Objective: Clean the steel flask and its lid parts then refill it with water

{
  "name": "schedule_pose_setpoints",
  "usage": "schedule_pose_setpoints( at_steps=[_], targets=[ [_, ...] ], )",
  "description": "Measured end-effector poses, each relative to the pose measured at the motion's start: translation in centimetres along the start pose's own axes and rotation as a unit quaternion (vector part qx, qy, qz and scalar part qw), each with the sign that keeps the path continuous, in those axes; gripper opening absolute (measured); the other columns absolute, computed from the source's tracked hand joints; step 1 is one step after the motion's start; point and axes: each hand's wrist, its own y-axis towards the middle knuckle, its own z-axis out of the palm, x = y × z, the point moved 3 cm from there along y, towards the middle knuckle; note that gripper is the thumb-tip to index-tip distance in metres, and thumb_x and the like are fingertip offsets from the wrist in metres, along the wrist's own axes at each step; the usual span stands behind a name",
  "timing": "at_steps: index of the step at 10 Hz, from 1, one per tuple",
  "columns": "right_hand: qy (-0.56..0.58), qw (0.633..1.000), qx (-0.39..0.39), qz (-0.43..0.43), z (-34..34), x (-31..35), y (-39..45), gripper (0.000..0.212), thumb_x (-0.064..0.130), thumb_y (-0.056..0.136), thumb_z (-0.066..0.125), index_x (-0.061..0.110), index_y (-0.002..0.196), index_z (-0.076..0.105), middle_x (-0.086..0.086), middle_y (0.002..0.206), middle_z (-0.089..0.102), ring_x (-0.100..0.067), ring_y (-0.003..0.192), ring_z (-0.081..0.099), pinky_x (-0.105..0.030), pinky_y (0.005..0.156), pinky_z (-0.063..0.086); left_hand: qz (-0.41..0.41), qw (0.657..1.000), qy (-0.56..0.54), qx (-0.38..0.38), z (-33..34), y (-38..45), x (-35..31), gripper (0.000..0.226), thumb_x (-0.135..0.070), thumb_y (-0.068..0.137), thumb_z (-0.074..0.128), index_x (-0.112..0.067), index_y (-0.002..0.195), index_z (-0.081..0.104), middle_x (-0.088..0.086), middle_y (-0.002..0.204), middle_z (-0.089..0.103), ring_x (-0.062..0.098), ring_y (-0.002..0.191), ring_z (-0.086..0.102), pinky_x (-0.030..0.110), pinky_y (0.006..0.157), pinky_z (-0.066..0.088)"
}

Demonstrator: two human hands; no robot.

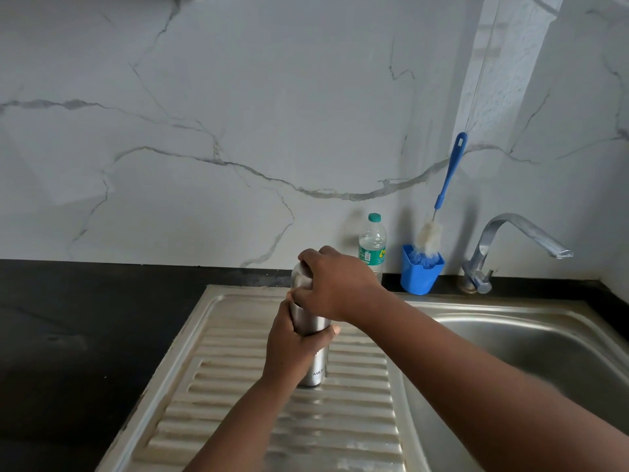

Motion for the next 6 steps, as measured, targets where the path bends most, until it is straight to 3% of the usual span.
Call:
schedule_pose_setpoints(
  at_steps=[2, 3, 4, 5, 6],
  targets=[
    [0.009, 1.0, 0.001, -0.012, 0.6, 0.5, 0.0, 0.057, 0.057, 0.084, 0.054, 0.024, 0.13, 0.045, -0.002, 0.119, 0.052, -0.025, 0.1, 0.058, -0.034, 0.075, 0.049, -0.027, 0.999, -0.001, 0.032, -0.6, 0.2, 0.5, 0.058, -0.039, 0.056, 0.087, -0.045, 0.103, 0.054, -0.011, 0.098, 0.073, 0.007, 0.091, 0.07, 0.041, 0.082, 0.057],
    [0.0, 1.0, -0.008, -0.017, 0.9, 0.5, -0.3, 0.057, 0.057, 0.086, 0.052, 0.025, 0.132, 0.041, -0.002, 0.123, 0.05, -0.025, 0.103, 0.058, -0.032, 0.071, 0.044, -0.032, 0.999, 0.005, 0.042, -0.6, 0.0, 0.3, 0.06, -0.046, 0.055, 0.083, -0.042, 0.106, 0.053, -0.014, 0.099, 0.072, 0.003, 0.09, 0.069, 0.042, 0.084, 0.056],
    [0.005, 1.0, 0.011, -0.013, 0.8, 0.2, -1.1, 0.07, 0.064, 0.086, 0.05, 0.025, 0.142, 0.032, -0.003, 0.133, 0.047, -0.027, 0.116, 0.053, -0.039, 0.084, 0.048, -0.039, 0.996, 0.036, 0.072, -1.1, -0.4, -0.2, 0.067, -0.05, 0.057, 0.084, -0.043, 0.115, 0.05, -0.017, 0.108, 0.07, -0.004, 0.096, 0.065, 0.029, 0.083, 0.053],
    [0.042, 0.999, -0.003, 0.0, -0.3, -0.9, -1.9, 0.086, 0.072, 0.084, 0.044, 0.024, 0.151, 0.018, -0.005, 0.147, 0.038, -0.028, 0.131, 0.042, -0.045, 0.097, 0.044, -0.007, 0.991, 0.101, 0.083, -1.8, -0.1, -1.1, 0.096, -0.061, 0.057, 0.085, -0.044, 0.138, 0.037, -0.016, 0.136, 0.057, 0.004, 0.127, 0.052, 0.035, 0.1, 0.047],
    [0.042, 0.997, -0.057, 0.008, -1.9, -2.4, -3.2, 0.085, 0.072, 0.088, 0.037, 0.021, 0.152, 0.016, -0.005, 0.154, 0.03, -0.026, 0.139, 0.032, -0.044, 0.108, 0.035, -0.058, 0.98, 0.188, 0.037, -2.8, -0.7, -3.2, 0.137, -0.072, 0.06, 0.078, -0.03, 0.156, -0.011, 0.0, 0.165, -0.002, 0.026, 0.152, -0.004, 0.054, 0.122, 0.012]
  ],
)
